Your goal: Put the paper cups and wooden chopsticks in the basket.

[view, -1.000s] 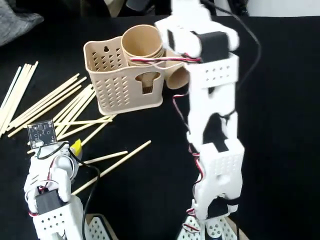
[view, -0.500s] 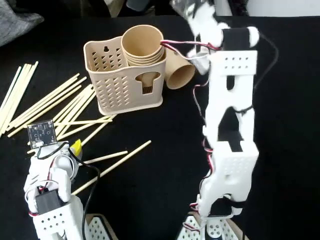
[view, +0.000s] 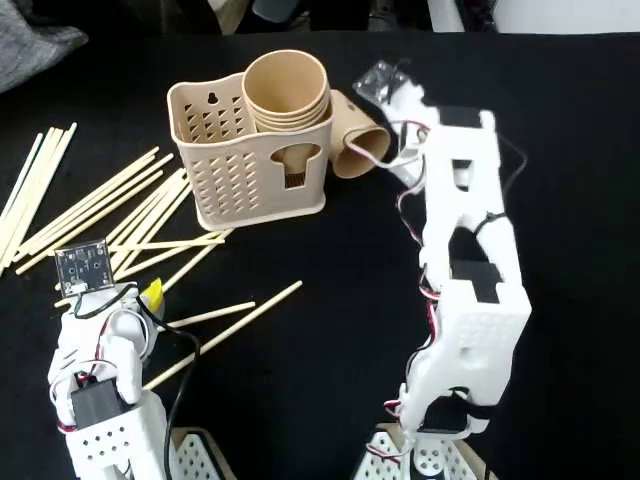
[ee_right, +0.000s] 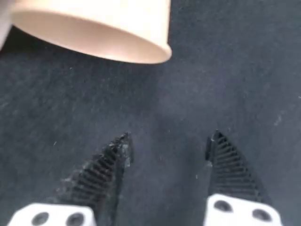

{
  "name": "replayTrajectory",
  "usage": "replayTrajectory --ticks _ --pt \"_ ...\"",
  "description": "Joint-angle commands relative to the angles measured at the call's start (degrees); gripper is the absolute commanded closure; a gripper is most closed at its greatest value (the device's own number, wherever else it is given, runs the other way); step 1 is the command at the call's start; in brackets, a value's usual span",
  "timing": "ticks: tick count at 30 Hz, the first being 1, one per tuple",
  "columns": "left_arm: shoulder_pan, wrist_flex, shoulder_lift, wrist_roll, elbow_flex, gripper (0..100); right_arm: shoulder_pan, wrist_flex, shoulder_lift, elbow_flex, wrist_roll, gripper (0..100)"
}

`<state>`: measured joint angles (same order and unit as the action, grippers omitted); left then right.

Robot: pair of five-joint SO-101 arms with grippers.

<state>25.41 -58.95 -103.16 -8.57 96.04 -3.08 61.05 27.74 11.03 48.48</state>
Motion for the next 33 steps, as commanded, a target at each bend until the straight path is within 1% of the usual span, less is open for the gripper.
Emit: replayTrajectory --ticks 1,4,6,12,15,21,23,24,25,27,33 --pt "-0.75 0.53 -0.26 -0.44 0.48 71 1.76 -7.03 -5.41 -3.12 -1.23 73.4" --pt "-0.75 0.53 -0.26 -0.44 0.48 71 2.37 -12.04 -7.96 -5.93 -4.57 73.4" --pt "-0.84 0.53 -0.26 -0.44 0.48 71 3.25 -13.36 -9.89 -7.96 -4.75 74.9" --pt "-0.84 0.53 -0.26 -0.44 0.48 71 6.77 -16.88 -12.35 -10.77 -5.01 89.1" --pt "-0.66 0.53 -0.26 -0.44 0.48 71 8.09 -18.46 -11.38 -10.33 -5.01 89.1" --pt "-0.66 0.53 -0.26 -0.44 0.48 71 8.44 -25.76 -6.37 -10.33 -5.1 88.8" --pt "-0.75 0.53 -0.26 -0.44 0.48 71 8.26 -27.25 -5.23 -10.33 -5.1 93.4" --pt "-0.84 0.62 -0.26 -0.44 0.48 71 8.26 -27.6 -4.88 -10.33 -5.1 97.6" --pt "-0.84 0.62 -0.26 -0.44 0.48 71 8.18 -27.6 -4.7 -10.33 -5.1 99.1" --pt "-0.84 0.62 -0.26 -0.44 0.48 71 8.18 -27.34 -4.7 -10.42 -5.1 97.2" --pt "-0.92 0.62 -0.26 -0.44 0.48 71 5.89 -23.74 -6.9 -10.86 -5.1 98.6"
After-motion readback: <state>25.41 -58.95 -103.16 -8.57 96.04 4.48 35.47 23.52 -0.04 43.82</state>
